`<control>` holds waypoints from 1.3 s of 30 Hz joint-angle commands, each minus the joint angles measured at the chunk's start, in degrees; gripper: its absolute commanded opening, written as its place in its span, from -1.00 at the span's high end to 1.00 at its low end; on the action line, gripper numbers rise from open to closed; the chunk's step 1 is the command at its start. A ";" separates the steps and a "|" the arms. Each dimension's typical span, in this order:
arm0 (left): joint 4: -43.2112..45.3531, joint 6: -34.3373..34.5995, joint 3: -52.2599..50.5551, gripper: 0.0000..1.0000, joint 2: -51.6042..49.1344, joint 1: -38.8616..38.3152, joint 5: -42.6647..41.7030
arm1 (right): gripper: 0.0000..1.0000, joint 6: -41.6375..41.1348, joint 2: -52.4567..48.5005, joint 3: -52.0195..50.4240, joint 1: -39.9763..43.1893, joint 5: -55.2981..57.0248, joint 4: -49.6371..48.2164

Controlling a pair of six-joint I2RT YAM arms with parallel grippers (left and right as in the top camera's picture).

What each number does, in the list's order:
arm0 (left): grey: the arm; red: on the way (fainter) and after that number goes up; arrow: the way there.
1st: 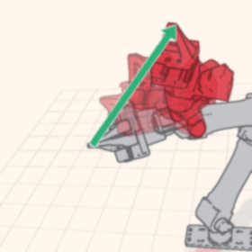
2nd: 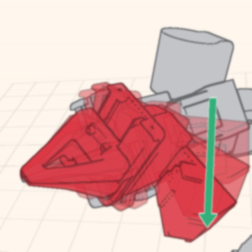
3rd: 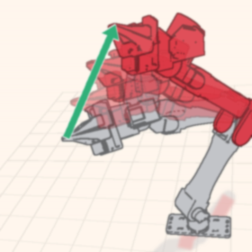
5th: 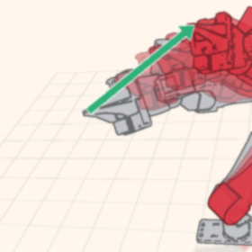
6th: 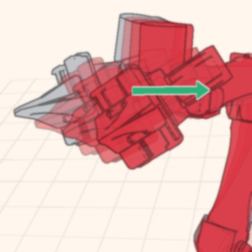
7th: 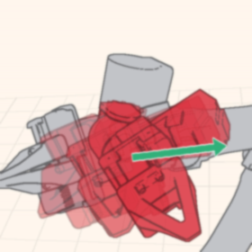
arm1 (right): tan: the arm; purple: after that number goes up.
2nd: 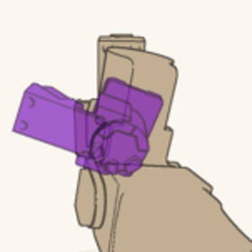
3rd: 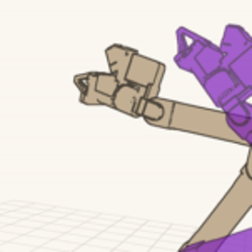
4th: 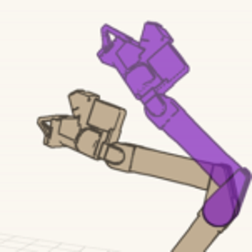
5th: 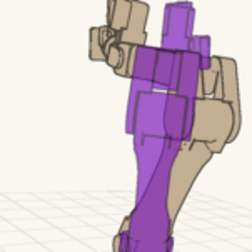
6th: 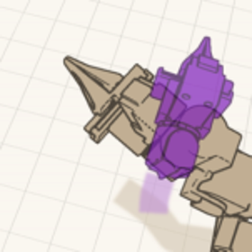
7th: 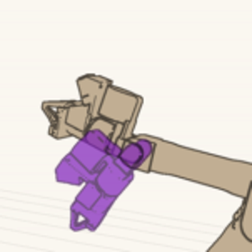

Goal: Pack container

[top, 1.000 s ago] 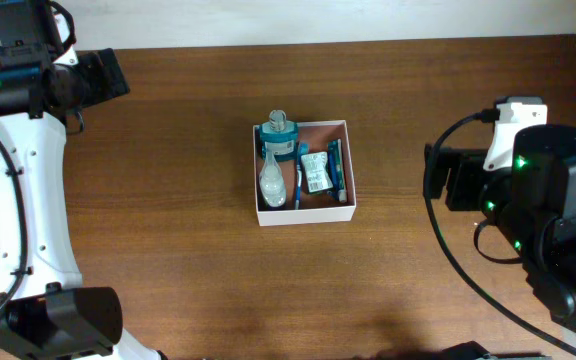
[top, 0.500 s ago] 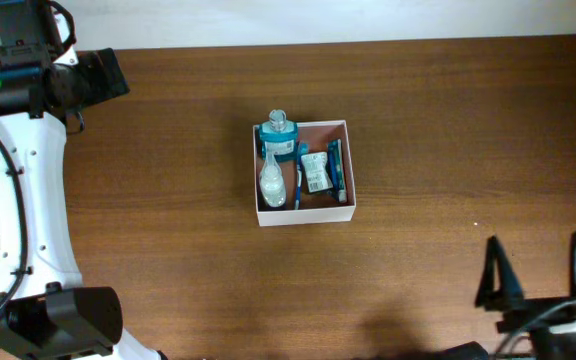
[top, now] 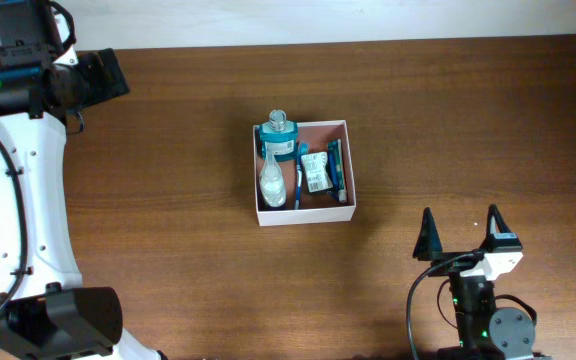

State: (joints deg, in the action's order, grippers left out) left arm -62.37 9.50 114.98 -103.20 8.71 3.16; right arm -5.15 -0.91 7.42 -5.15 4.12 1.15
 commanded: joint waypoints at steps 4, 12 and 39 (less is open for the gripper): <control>0.11 0.31 0.13 -1.00 -0.09 0.09 -0.44 | -0.97 3.10 0.72 -3.76 3.32 -1.18 -0.72; 0.11 0.31 0.13 -0.99 -0.09 0.09 -0.42 | -0.97 3.61 0.72 -7.10 3.41 -1.09 2.25; 0.11 0.31 0.13 -1.00 -0.09 0.09 -0.42 | -0.97 8.33 0.70 -7.10 3.34 -1.55 3.34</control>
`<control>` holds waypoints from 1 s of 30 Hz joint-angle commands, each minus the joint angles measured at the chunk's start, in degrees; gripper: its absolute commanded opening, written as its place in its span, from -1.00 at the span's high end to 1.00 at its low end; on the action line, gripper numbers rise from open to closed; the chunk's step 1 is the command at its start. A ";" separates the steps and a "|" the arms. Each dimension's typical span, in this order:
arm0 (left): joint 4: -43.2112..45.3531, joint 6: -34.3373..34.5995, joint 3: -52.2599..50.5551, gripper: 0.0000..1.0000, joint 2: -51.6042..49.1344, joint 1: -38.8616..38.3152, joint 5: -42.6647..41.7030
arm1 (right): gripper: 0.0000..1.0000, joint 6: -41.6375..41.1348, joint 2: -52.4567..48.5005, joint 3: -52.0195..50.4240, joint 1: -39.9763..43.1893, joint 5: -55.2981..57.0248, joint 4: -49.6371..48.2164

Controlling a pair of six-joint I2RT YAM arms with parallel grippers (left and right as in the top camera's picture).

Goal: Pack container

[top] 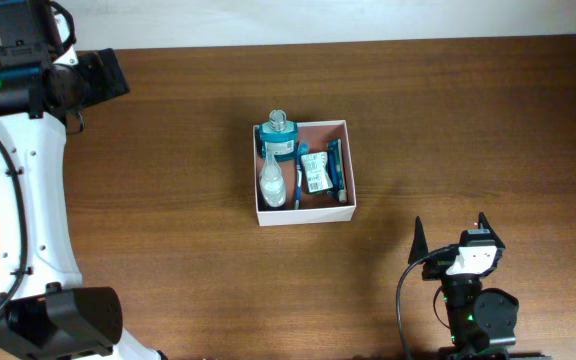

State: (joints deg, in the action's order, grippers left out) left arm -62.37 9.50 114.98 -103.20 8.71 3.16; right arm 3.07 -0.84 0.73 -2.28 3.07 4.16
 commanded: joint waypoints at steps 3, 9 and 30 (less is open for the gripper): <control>0.11 0.31 0.13 -0.99 -0.09 0.09 -0.44 | -0.97 0.11 0.63 -0.42 0.48 -0.52 0.33; 0.11 0.31 0.13 -1.00 -0.09 0.09 -0.44 | -0.97 0.11 0.63 -0.42 0.48 -0.52 0.33; 0.09 0.31 -0.63 -1.00 12.96 -6.34 -0.44 | -0.97 0.11 0.63 -0.42 0.48 -0.52 0.33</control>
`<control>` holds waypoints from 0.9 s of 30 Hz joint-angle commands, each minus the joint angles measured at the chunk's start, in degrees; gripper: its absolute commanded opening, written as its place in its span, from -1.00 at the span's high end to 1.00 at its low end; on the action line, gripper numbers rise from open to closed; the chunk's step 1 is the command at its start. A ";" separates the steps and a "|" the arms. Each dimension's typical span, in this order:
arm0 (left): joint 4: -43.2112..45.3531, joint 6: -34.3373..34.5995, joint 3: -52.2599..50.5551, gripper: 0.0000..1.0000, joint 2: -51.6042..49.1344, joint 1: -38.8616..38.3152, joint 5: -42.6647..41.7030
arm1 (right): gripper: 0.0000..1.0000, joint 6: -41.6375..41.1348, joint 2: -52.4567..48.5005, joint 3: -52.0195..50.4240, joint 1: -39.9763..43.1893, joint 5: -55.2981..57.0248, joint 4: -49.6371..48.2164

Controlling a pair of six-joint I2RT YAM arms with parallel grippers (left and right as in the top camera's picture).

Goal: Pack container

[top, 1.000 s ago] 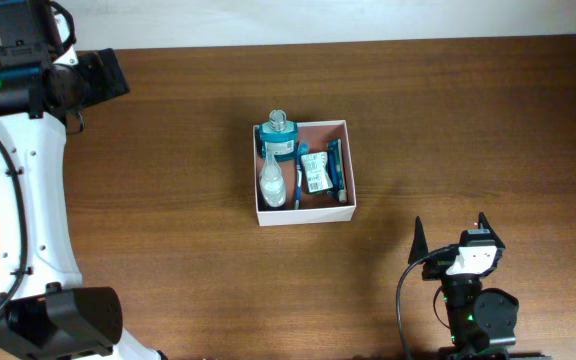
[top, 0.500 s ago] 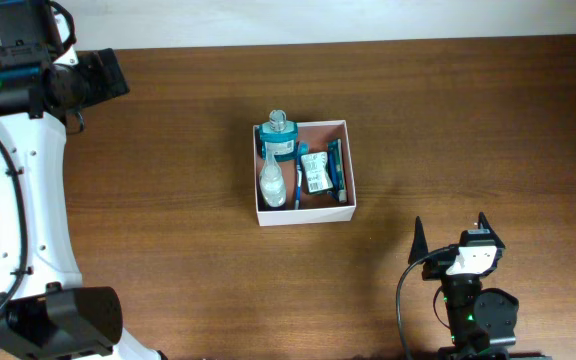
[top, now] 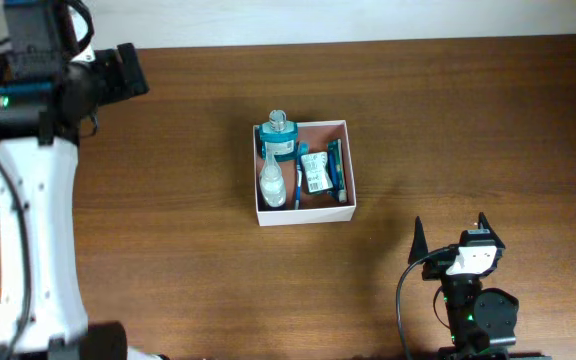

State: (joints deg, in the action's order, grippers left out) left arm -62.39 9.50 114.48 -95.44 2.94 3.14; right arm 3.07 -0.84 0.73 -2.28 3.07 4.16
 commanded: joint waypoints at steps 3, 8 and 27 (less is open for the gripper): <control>0.13 0.31 -1.27 -1.00 9.33 -0.83 -0.42 | -0.97 0.11 0.63 -0.42 0.48 -0.50 0.33; 0.37 -0.15 -13.99 -1.00 18.60 -0.81 0.20 | -0.97 0.11 0.63 -0.42 0.48 -0.52 0.31; 43.10 -0.57 -92.83 -1.00 70.25 -0.81 3.45 | -0.97 0.11 0.63 -0.42 0.48 -0.52 0.33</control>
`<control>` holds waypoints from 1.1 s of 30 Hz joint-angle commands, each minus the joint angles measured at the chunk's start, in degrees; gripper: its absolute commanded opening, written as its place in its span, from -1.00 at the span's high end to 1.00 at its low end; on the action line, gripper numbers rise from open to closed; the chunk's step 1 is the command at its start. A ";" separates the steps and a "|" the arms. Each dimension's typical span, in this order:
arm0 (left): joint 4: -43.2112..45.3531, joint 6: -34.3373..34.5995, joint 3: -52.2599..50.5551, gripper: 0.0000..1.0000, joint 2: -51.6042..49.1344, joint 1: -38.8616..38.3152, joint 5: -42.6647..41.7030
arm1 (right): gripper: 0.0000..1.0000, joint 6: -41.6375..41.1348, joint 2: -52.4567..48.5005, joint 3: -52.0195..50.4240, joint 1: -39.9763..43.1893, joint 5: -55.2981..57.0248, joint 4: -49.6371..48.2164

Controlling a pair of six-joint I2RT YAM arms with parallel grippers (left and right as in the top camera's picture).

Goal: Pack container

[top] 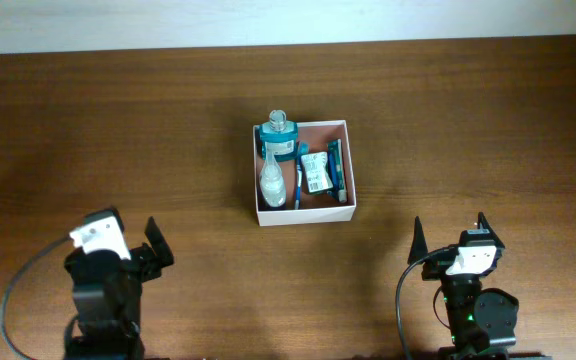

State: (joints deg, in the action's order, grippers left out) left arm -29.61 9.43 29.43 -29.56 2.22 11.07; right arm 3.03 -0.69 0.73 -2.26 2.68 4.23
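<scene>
The white box (304,217) stands in the middle of the table in the overhead view. Inside it are a clear bottle with a teal label (278,135), a white bottle (271,181), a blue toothbrush (298,182), a printed sachet (316,176) and a dark blue item (335,169). My left gripper (159,246) is low at the near left, seen side-on, and holds nothing I can see. Near the front right, my right gripper (452,235) is open and empty. Both are far from the box.
The brown wooden table (488,110) runs to a pale wall along the far edge. Both arm bases sit at the near edge, left and right of the box.
My left arm was stretched up along the left side with its gripper at the far left corner. It is now folded down at the near left. The right arm and box are unchanged.
The box held the same items throughout. First my right gripper stood open at the near right, then slightly lower and left, where it stays. My left arm stayed raised at the far left, shifted a little, and now rests folded at the near left.
</scene>
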 commanded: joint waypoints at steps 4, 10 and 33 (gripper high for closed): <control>24.68 -0.55 -16.90 -1.00 10.32 -0.09 -7.91 | -0.97 0.15 0.48 -0.42 0.46 -0.13 0.26; 26.34 -1.84 -22.93 -1.00 16.72 -0.11 -8.76 | -0.97 0.15 0.48 -0.42 0.46 -0.13 0.26; 24.94 -20.63 -28.92 -1.00 29.29 -4.94 -10.03 | -0.97 0.15 0.48 -0.42 0.46 -0.13 0.26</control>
State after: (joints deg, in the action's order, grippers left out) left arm -4.64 -9.72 0.84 -0.84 -2.52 1.87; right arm 3.20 -0.62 0.73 -2.26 2.68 4.23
